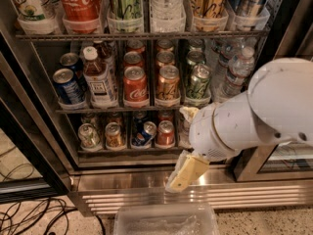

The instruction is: Pick coke can from middle shelf of fridge

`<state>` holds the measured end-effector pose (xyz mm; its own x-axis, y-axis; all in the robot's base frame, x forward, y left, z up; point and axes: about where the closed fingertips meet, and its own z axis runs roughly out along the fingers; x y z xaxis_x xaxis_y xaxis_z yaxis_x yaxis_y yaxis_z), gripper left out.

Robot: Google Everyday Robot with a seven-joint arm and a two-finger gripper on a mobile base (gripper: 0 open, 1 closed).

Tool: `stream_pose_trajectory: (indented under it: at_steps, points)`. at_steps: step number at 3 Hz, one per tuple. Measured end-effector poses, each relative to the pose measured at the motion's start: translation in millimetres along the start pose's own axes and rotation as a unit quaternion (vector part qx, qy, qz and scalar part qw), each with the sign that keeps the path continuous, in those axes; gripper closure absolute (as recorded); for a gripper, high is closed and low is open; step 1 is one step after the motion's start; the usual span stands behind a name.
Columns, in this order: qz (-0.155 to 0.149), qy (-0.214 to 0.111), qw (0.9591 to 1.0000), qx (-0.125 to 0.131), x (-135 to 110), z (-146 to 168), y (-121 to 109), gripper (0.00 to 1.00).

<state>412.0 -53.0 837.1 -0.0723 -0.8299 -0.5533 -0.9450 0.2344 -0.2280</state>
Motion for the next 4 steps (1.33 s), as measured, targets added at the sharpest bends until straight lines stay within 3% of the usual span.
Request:
stream_pose_trajectory:
  at_steps: [1,2,3,4]
  points:
    - [0.009,-0.041,0.9986,0.033,-3.3,15.0,15.4,0.0]
    - [0.032,-0.103,0.9918,0.068,-26.1,39.4,14.8,0.0]
    - [0.065,-0.171,0.9765,0.114,-60.8,53.2,-10.5,0.0]
    - [0.116,-0.22,0.9552,0.16,-84.6,59.6,-42.3,0.0]
